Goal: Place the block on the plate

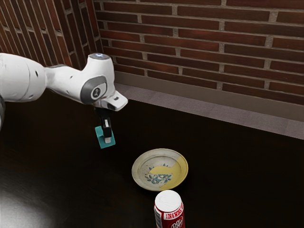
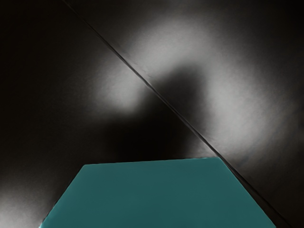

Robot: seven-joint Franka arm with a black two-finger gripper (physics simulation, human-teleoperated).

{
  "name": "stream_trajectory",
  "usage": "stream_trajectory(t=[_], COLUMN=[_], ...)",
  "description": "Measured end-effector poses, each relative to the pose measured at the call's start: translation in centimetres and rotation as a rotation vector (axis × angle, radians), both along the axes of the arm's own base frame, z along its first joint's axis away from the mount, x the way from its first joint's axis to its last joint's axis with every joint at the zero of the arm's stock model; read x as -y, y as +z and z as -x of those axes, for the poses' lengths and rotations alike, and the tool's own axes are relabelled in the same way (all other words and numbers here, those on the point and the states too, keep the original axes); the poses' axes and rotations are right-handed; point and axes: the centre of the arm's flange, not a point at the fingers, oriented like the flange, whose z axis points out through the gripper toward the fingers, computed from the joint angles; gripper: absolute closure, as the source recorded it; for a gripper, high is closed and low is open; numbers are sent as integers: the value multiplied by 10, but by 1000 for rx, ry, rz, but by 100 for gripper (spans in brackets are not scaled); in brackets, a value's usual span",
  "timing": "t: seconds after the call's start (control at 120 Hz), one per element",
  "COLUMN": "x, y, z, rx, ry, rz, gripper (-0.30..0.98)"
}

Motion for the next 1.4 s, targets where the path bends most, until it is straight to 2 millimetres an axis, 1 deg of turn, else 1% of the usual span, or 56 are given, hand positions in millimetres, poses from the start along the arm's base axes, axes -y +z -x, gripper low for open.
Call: stream_trajectory(t=[0.3, 0.533, 0.617, 0.742, 0.875, 1.0, 1.117, 1.225, 1.4], x=[75, 142, 157, 188, 213, 228, 248, 260, 265], y=[-2, -3, -5, -6, -6, -5, -15, -21, -32], z=[7, 17, 20, 27, 34, 37, 39, 41, 40], rx=[2, 12, 13, 18, 26, 35, 28, 26, 18], ry=[-58, -107, -109, -127, -138, -136, -144, -149, -134], rz=[-26, -36, -39, -42, -47, -54, -49, -48, -54], gripper=[30, 31, 31, 31, 31, 31, 31, 31, 30])
